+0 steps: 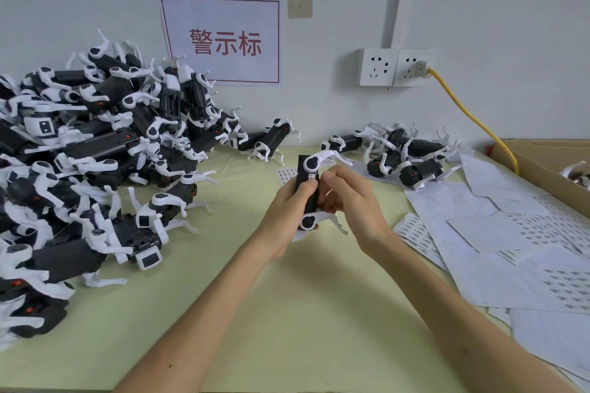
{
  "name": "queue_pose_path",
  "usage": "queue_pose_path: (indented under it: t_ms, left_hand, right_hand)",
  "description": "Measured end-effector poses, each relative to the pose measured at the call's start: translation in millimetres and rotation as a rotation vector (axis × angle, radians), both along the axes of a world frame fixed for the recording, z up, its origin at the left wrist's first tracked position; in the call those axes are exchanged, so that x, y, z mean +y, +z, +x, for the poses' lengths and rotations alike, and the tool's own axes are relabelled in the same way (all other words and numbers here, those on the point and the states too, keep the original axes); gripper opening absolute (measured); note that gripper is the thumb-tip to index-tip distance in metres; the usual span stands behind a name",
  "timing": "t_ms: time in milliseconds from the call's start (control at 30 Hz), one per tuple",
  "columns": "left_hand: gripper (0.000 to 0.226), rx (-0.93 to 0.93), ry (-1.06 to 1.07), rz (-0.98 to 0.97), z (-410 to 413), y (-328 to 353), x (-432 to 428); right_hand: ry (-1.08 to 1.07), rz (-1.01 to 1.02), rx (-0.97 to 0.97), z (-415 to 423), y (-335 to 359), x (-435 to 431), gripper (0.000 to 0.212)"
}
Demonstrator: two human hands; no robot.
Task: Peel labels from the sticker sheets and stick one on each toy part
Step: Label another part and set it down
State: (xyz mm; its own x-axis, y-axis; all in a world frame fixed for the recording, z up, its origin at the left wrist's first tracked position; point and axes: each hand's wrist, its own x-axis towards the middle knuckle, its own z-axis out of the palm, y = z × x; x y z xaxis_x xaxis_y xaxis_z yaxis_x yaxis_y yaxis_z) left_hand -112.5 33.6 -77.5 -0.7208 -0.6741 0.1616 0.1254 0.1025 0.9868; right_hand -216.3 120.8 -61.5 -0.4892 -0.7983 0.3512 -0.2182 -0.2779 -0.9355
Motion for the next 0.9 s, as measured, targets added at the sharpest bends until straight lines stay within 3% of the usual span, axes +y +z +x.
queue_pose_path:
  t_ms: [133, 333, 567, 900]
  left_hand:
    - [0.031, -0.033, 0.031, -0.004, -0.9, -0.8, -0.4]
    - [0.045, -0.075, -0.047, -0.020, 4.1, 0.7, 0.5]
    - [0.028, 0.054, -0.217, 0.201, 8.7, 7.3, 0.0]
    - [0.030, 0.196, -0.330, 0.540, 12.4, 13.8, -1.9]
  right_hand:
    - [0.003, 0.006, 0.017, 0.7, 0.5, 0.1, 0.030]
    - [-0.023, 0.010, 0.088, -0.9, -2.4, -0.4, 0.028]
    - [-0.010, 0.000, 0.081, -0.5, -0.6, -1.8, 0.024]
    - [-0.022, 0.019, 0.083, -7.5, -0.6, -1.7, 0.019]
